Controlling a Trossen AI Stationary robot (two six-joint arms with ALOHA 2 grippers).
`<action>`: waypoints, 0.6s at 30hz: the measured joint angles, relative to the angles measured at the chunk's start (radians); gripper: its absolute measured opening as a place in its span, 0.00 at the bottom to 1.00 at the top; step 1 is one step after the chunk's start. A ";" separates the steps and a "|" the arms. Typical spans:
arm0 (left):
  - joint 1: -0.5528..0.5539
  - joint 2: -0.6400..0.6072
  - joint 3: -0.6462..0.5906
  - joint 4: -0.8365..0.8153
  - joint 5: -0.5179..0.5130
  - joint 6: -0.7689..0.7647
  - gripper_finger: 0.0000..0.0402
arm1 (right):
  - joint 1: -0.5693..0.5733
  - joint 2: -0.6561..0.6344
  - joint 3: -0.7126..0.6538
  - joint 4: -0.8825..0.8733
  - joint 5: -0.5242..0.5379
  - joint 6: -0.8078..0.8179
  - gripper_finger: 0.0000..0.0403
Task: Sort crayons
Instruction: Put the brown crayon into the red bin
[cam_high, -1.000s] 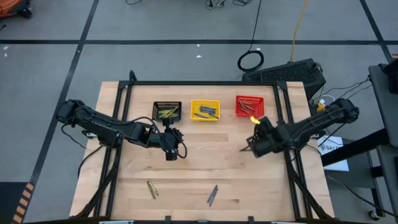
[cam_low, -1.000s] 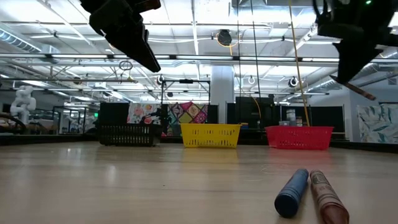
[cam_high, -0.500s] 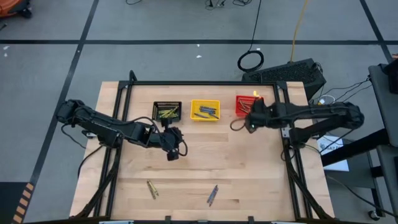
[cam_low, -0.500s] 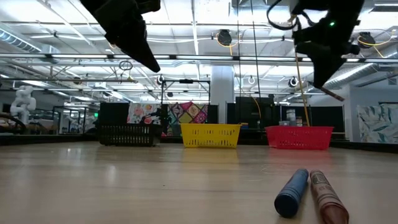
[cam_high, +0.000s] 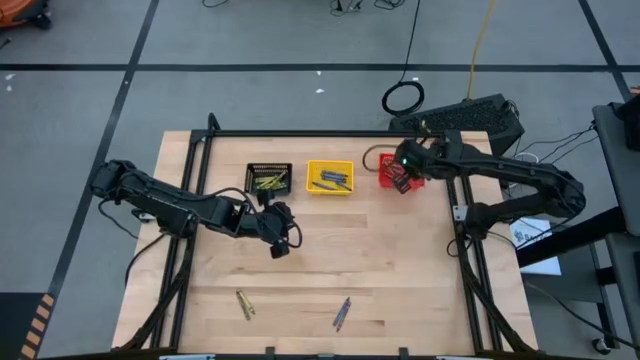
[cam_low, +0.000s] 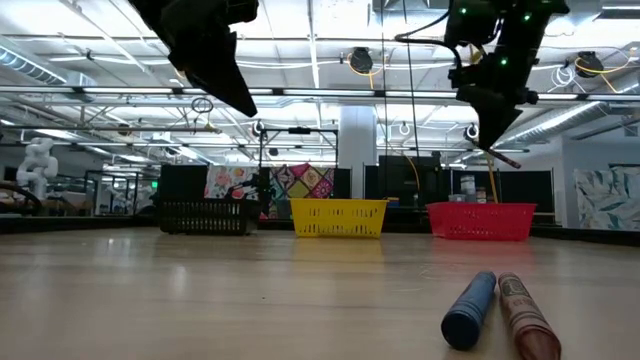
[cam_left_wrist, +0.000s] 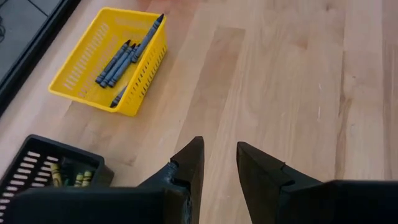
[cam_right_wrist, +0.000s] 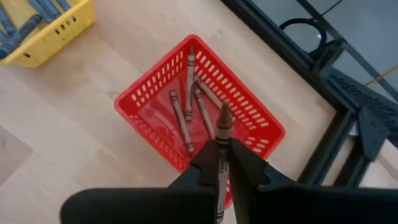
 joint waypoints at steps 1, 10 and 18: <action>0.000 0.000 0.000 0.000 0.000 -0.012 0.26 | -0.022 0.003 0.000 0.015 -0.019 -0.027 0.00; 0.000 0.000 0.000 0.000 0.000 -0.068 0.26 | -0.180 0.110 0.000 0.113 -0.136 -0.218 0.00; 0.000 0.000 0.000 0.000 0.000 -0.070 0.26 | -0.219 0.223 0.000 0.115 -0.156 -0.331 0.00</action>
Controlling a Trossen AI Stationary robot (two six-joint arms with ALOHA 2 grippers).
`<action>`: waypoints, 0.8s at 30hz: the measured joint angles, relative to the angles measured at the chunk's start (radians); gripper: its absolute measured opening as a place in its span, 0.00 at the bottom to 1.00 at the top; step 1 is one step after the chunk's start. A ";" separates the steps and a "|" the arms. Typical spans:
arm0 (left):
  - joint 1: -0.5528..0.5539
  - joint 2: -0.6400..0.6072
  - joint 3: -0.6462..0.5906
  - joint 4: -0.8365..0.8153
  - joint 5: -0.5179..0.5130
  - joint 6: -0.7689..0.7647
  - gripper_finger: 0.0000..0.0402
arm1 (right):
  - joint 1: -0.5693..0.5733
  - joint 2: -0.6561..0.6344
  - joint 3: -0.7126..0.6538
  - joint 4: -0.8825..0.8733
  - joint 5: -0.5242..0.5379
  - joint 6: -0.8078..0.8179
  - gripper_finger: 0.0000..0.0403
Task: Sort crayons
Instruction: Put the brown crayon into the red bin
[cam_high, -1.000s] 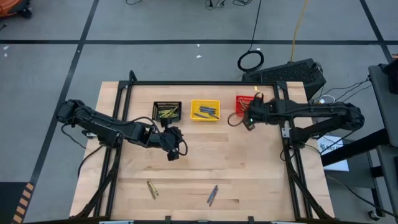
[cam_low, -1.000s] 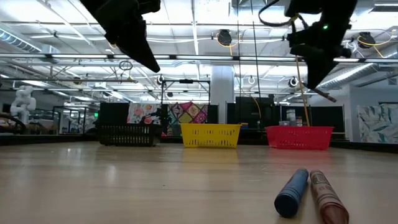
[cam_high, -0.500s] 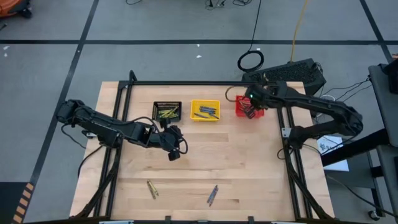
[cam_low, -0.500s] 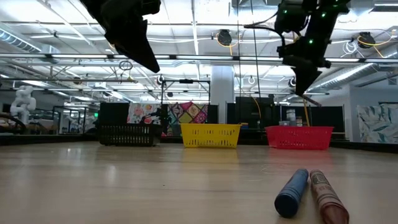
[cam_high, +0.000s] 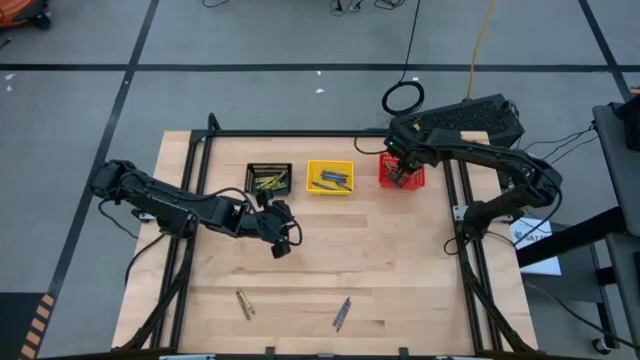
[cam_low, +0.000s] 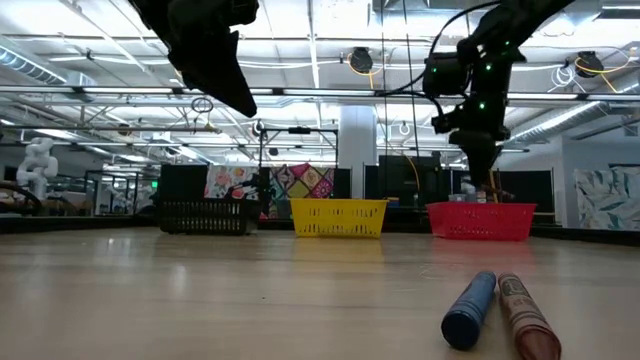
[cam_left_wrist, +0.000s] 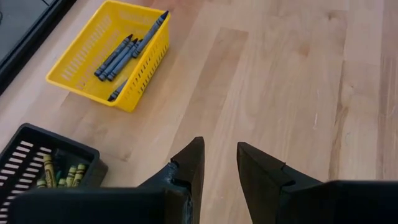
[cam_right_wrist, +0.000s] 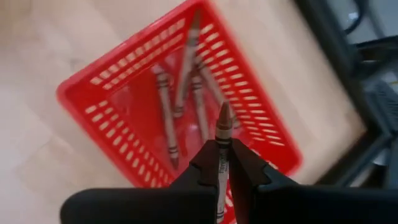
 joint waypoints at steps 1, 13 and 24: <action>0.000 0.000 0.000 0.000 0.000 -0.004 0.26 | 0.000 0.012 0.000 0.000 -0.022 -0.015 0.00; 0.000 0.000 0.000 -0.001 0.000 -0.052 0.26 | -0.001 0.072 0.000 0.002 -0.024 -0.093 0.11; 0.000 0.000 0.000 -0.047 -0.001 -0.111 0.26 | 0.007 0.067 0.000 0.020 0.004 -0.112 0.20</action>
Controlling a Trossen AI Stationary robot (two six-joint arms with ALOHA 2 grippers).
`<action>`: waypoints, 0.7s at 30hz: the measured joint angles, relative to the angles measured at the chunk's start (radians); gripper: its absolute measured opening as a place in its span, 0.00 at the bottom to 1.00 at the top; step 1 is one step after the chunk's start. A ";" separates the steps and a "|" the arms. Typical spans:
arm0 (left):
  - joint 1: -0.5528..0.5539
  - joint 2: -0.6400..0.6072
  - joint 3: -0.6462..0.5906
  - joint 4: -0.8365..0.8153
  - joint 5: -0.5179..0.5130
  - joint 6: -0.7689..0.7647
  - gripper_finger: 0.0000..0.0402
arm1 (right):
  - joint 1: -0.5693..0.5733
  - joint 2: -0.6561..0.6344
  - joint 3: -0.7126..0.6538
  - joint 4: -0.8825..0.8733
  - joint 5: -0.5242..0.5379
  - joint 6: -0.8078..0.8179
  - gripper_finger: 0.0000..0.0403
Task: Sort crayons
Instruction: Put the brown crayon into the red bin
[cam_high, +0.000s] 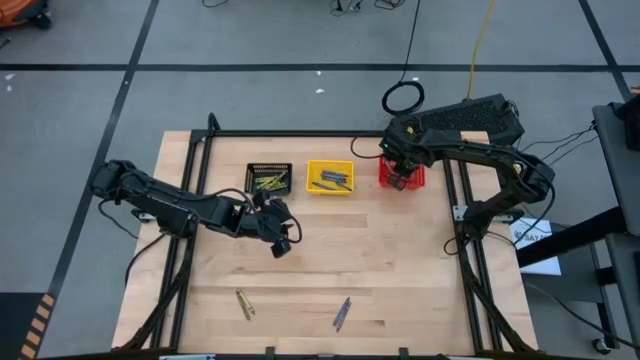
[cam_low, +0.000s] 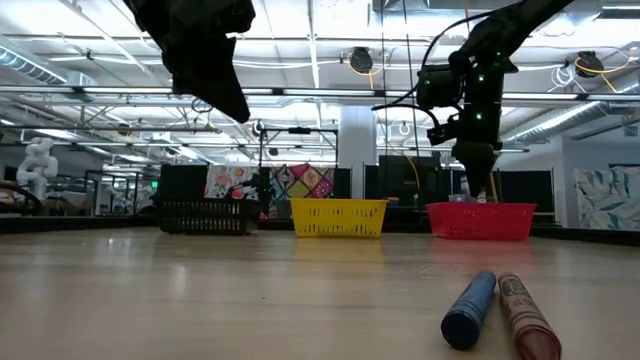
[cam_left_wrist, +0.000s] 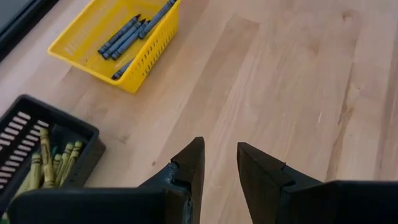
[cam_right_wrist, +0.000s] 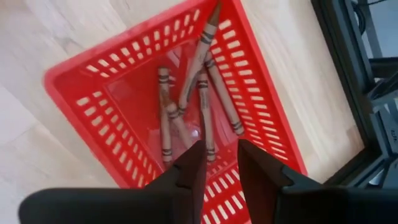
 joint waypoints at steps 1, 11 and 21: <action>0.000 0.000 0.000 -0.003 -0.001 -0.016 0.26 | 0.002 0.000 0.003 0.000 -0.001 0.000 0.20; -0.030 0.000 0.000 -0.075 0.110 -0.302 0.26 | 0.056 0.000 0.136 0.001 -0.005 0.097 0.20; -0.166 0.000 0.000 -0.186 0.158 -0.674 0.26 | 0.094 0.000 0.234 -0.014 -0.008 0.247 0.20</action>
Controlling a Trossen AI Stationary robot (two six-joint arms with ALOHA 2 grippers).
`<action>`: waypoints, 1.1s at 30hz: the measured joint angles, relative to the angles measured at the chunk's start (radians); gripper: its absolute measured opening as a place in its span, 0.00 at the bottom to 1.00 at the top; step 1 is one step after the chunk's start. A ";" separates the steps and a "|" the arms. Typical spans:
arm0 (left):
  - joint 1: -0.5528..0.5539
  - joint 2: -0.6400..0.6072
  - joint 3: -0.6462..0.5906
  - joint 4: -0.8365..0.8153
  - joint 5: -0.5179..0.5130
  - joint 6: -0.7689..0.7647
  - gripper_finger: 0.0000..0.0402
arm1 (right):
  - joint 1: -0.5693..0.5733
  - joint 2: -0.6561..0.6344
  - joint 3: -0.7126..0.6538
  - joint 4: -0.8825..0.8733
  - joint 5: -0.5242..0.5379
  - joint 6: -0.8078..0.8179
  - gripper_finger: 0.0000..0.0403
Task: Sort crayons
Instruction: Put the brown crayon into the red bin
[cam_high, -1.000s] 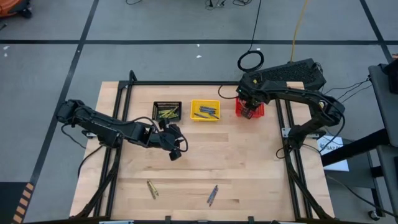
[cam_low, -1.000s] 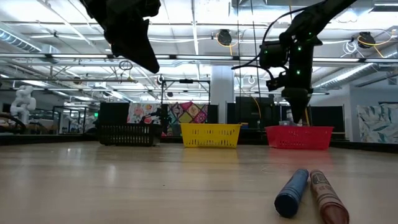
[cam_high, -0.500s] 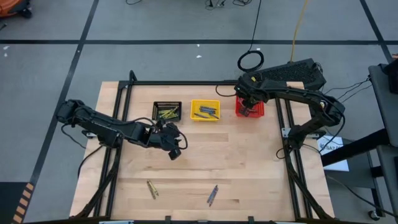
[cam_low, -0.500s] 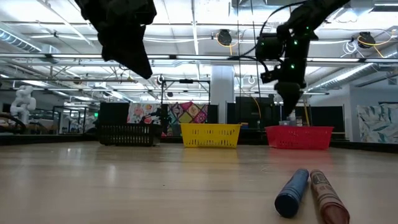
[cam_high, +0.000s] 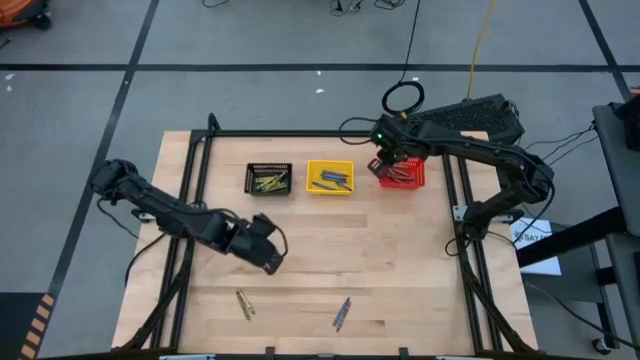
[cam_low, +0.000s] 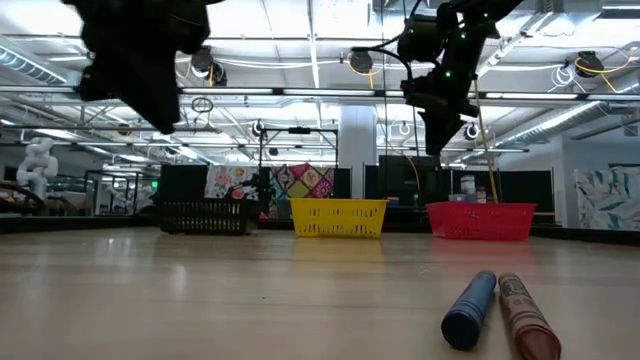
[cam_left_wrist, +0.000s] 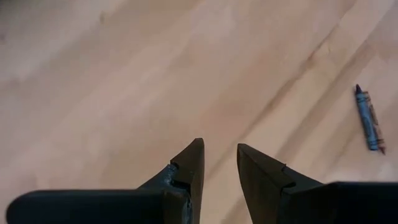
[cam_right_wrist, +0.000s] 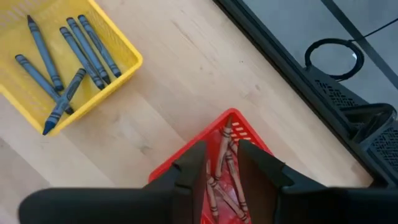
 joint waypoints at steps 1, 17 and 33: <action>-0.017 0.000 0.000 -0.005 0.000 -0.034 0.26 | 0.000 0.000 0.004 -0.004 0.000 -0.004 0.20; -0.256 0.117 0.000 -0.029 0.064 -0.480 0.26 | 0.000 0.000 0.007 -0.021 0.001 -0.007 0.20; -0.398 0.198 0.000 0.000 0.134 -0.799 0.26 | 0.000 0.000 0.007 -0.013 0.002 -0.035 0.20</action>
